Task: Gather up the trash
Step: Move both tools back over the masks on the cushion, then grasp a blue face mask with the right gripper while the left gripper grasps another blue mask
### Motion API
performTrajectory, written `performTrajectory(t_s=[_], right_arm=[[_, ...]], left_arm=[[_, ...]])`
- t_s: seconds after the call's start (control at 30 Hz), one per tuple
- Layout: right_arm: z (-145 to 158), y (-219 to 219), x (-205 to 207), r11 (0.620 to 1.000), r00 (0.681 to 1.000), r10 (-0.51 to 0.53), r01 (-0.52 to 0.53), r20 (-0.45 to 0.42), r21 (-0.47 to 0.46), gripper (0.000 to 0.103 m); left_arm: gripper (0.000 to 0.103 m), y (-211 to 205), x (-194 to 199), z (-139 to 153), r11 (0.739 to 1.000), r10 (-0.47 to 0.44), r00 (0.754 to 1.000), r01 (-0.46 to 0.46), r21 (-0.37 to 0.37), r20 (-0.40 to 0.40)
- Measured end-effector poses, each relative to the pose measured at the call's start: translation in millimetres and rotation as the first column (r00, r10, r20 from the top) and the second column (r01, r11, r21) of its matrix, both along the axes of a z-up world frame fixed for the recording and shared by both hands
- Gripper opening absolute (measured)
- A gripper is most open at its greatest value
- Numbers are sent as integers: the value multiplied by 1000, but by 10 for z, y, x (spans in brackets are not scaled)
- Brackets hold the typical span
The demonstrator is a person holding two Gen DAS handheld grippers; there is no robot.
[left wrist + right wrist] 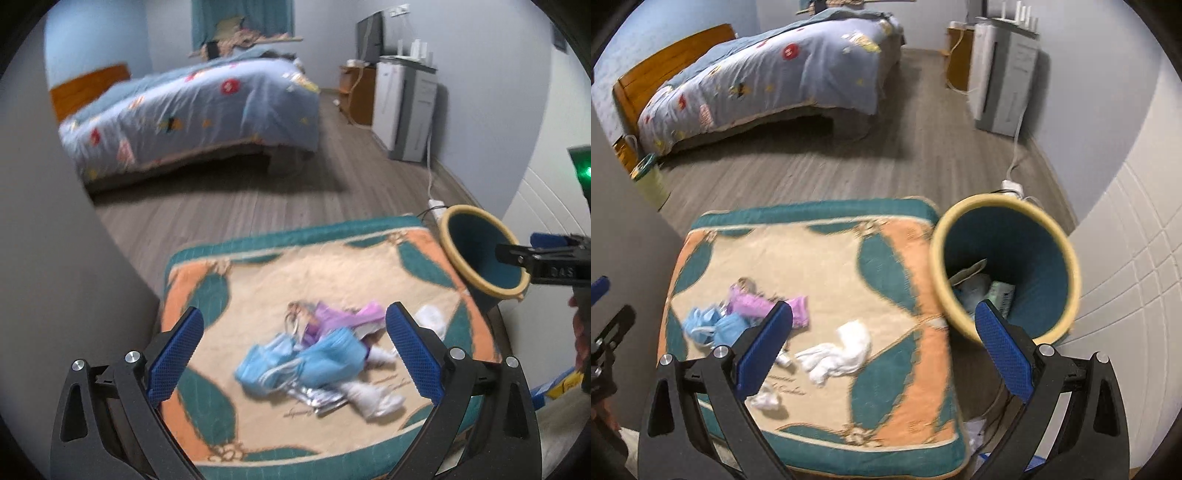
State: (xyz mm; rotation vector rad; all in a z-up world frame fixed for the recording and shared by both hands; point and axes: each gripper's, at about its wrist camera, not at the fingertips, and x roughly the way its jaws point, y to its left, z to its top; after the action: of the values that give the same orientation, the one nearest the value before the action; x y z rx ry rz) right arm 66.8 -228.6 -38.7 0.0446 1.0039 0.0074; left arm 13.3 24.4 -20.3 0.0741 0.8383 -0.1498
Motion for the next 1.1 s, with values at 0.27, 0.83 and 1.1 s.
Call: performTrajectory(t_s=[0.27, 0.83, 1.1], right_arm=[[-355, 353, 63, 1000, 995, 9, -6, -96, 31, 97], [-890, 1482, 207, 969, 954, 239, -246, -181, -17, 97], [-1027, 1781, 213, 948, 929, 305, -318, -208, -33, 94]], left_arm=[[98, 369, 62, -231, 995, 75, 995, -71, 66, -62], [98, 763, 301, -385, 993, 102, 986, -93, 74, -132], [98, 918, 386, -462, 991, 130, 976, -124, 45, -176]])
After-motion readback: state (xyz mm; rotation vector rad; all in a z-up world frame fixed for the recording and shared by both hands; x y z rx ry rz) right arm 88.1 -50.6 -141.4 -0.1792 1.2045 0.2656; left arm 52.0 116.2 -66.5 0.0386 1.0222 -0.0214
